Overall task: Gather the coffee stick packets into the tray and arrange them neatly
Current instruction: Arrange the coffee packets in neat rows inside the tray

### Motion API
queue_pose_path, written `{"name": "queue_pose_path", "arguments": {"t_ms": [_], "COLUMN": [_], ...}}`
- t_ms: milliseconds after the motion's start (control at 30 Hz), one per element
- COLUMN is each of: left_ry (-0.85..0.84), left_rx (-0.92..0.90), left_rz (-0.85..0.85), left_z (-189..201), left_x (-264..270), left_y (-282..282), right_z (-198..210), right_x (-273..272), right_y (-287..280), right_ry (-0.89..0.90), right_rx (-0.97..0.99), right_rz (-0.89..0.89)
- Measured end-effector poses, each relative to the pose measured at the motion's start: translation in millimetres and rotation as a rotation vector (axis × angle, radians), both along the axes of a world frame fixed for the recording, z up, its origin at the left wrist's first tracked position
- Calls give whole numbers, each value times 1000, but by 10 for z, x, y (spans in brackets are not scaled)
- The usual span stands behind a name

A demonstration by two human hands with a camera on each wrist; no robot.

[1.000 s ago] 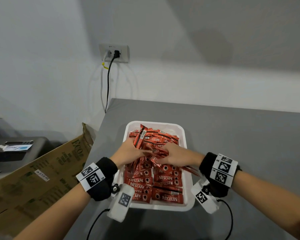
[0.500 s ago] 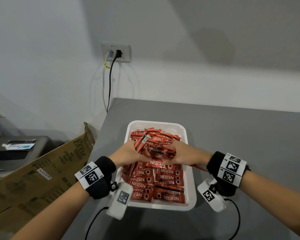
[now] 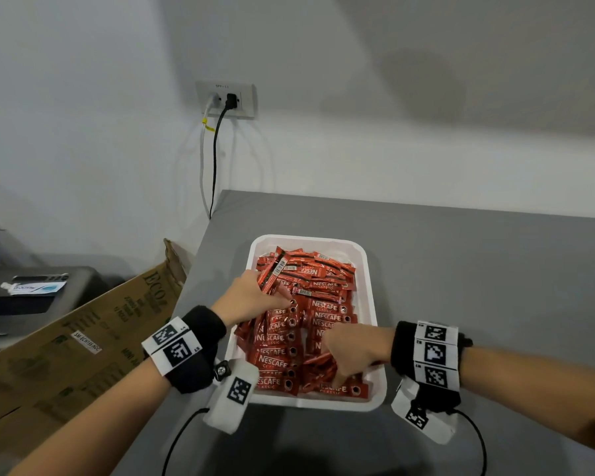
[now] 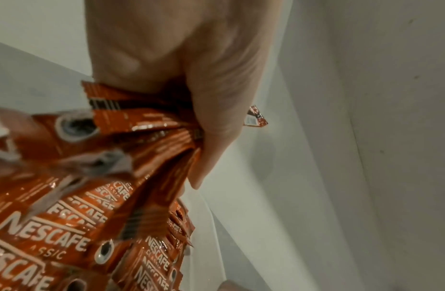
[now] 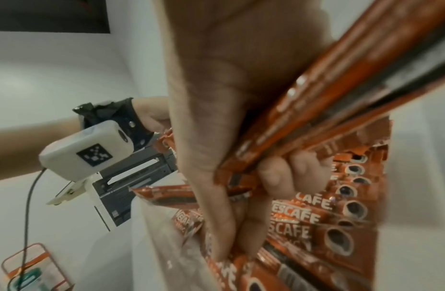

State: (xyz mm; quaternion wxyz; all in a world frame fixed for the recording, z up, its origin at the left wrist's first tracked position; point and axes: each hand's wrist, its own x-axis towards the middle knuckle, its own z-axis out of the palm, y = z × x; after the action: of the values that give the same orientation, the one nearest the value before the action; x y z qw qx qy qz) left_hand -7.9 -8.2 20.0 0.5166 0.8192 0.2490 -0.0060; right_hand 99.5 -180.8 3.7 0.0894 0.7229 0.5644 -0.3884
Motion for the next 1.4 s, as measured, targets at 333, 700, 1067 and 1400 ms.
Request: {"name": "queue_pose_path", "arguments": {"t_ms": [333, 700, 1067, 1400], "left_ry": [-4, -139, -105, 34], "left_rx": [-251, -125, -230, -365], "left_rz": [-151, 298, 184, 14], "left_z": [41, 78, 112, 128], "left_x": [-94, -21, -61, -12], "left_y": [-176, 75, 11, -71], "right_z": [213, -16, -3, 298], "right_x": [345, 67, -206, 216], "right_y": [127, -94, -16, -6], "right_ry": [229, -42, -244, -218], "right_rx": [371, 110, 137, 1074], "right_rz": [-341, -78, 109, 192]}}
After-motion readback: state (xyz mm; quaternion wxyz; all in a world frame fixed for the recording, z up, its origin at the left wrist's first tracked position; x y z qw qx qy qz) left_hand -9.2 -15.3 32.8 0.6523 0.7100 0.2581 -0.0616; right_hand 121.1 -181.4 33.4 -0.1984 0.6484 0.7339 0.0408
